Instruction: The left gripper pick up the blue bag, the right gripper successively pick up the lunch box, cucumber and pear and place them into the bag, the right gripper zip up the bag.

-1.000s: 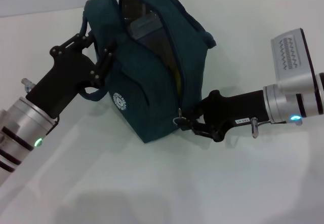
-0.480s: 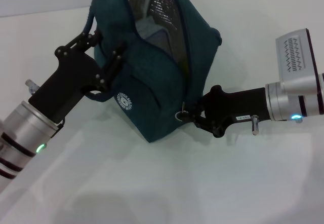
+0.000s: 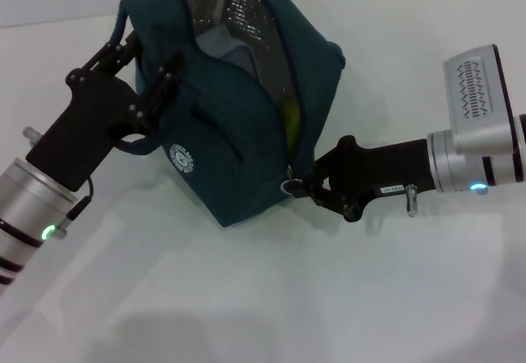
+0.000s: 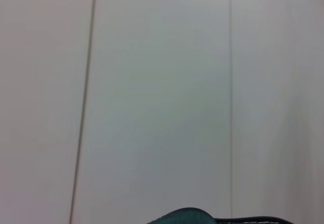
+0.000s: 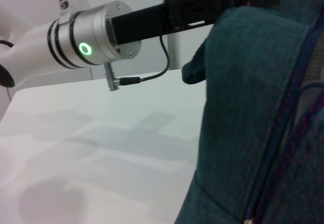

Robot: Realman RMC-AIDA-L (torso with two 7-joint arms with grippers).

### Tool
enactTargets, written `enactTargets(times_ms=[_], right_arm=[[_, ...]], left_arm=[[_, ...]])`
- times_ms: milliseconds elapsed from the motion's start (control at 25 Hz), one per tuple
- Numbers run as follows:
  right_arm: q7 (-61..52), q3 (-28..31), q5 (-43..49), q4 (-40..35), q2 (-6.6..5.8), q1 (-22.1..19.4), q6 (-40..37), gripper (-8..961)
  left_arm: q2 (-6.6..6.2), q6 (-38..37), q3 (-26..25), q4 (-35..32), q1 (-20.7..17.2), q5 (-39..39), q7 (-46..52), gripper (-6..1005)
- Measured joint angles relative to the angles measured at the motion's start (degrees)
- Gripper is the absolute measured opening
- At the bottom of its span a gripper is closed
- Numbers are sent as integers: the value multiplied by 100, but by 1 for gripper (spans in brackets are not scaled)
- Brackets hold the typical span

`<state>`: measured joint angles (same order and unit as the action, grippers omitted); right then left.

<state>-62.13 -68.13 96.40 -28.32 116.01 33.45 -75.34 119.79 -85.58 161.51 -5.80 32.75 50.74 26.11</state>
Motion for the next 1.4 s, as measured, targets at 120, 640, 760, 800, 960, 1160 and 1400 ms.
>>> enactTargets(times_ms=[120,640,760,800,960,1160,1400], right_arm=[[17,-6,0,0,-1,1,-5,7],[42,-16,-64,-40,11,27,63,7],[56,-21,-106,-22,15,73,65,7],[57,-25,-121,-14,16,80,64,7],[60,-33,-138,-6,16,82,64,7],[61,-53,-217,-6,16,102,64,7],[40,-88,-233,5,16,147,93,7]], left_arm=[[-14,151,-5,10,39,34,170,528],[-49,306,64,367,125,-135,1201,539],[-47,244,59,435,128,-209,1360,541],[-46,212,50,443,116,-209,1387,542],[-49,121,33,456,88,-209,1493,613],[-53,85,26,598,69,-205,1763,828],[-52,-287,3,874,-38,-96,2186,883]])
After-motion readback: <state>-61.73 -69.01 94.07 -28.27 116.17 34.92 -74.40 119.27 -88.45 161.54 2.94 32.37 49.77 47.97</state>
